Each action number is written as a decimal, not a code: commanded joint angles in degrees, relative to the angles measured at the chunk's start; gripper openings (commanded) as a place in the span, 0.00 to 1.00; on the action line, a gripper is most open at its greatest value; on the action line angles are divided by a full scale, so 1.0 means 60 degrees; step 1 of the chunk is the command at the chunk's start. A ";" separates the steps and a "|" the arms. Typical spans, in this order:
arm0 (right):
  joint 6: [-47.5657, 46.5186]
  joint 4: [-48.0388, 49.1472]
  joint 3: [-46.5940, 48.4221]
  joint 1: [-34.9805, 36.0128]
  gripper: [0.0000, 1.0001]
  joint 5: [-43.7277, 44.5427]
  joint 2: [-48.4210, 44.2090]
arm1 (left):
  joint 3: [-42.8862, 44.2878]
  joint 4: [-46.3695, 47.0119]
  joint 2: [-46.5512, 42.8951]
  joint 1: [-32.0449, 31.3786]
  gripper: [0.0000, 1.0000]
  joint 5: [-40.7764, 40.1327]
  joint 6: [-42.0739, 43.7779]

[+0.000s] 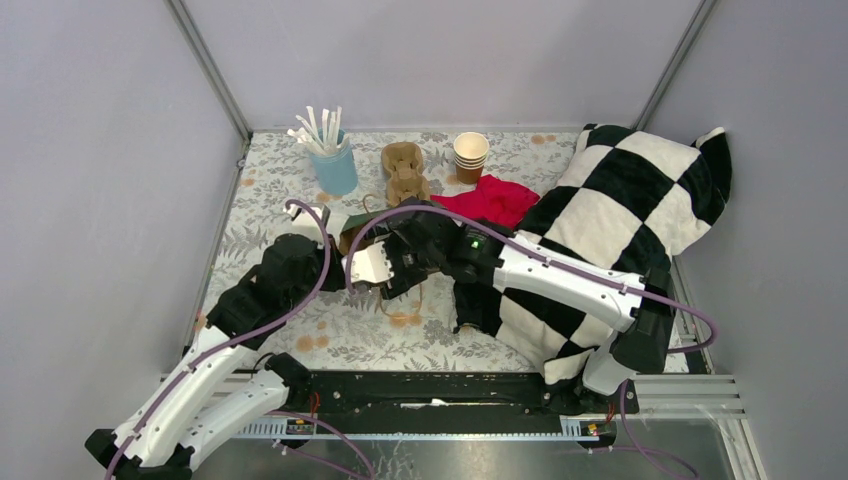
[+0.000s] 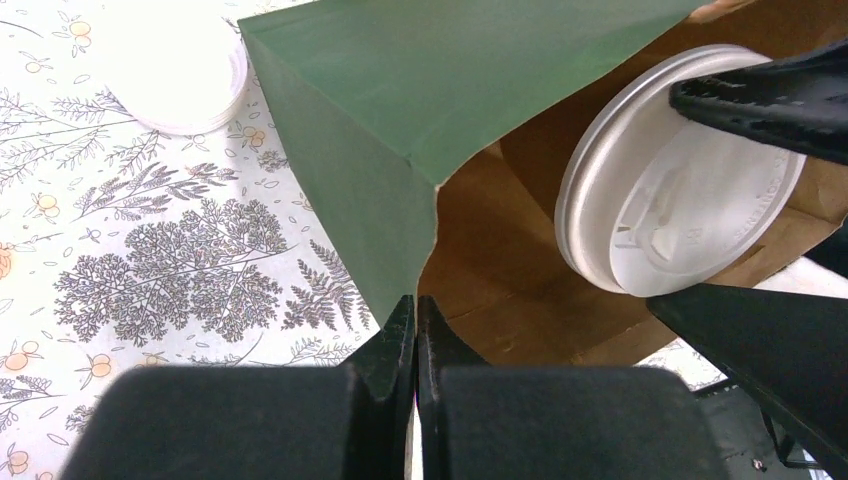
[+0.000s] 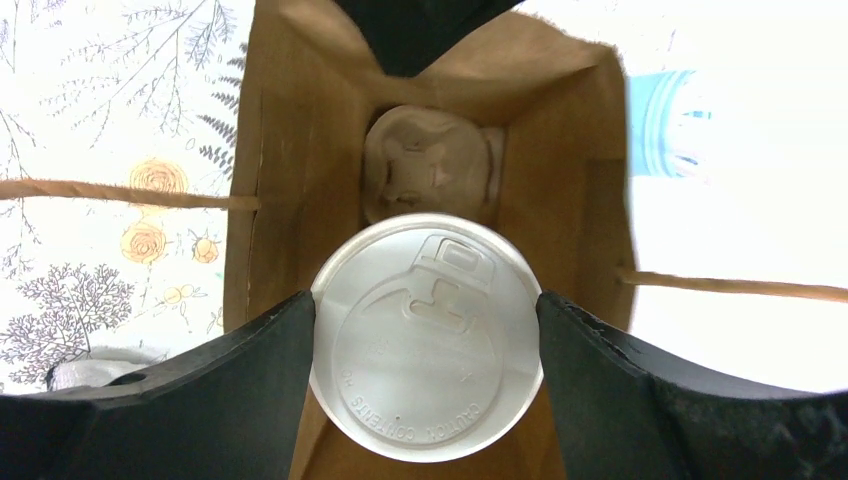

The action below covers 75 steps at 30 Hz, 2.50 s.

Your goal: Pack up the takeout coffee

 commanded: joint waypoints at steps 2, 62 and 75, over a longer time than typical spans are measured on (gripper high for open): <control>-0.0060 -0.0456 0.0489 0.0040 0.61 -0.0411 0.0012 | 0.0735 -0.0156 0.0174 -0.0043 0.00 0.0345 0.0100; -0.0705 0.1451 -0.1004 -0.0995 0.62 -0.1064 0.1037 | 0.2297 -0.2402 0.1344 -0.0049 0.00 -0.0317 0.0479; 0.0476 0.2070 -0.1046 -0.1092 0.60 -0.1495 0.0749 | 0.2342 -0.2480 0.1297 -0.0051 0.00 -0.0188 0.0638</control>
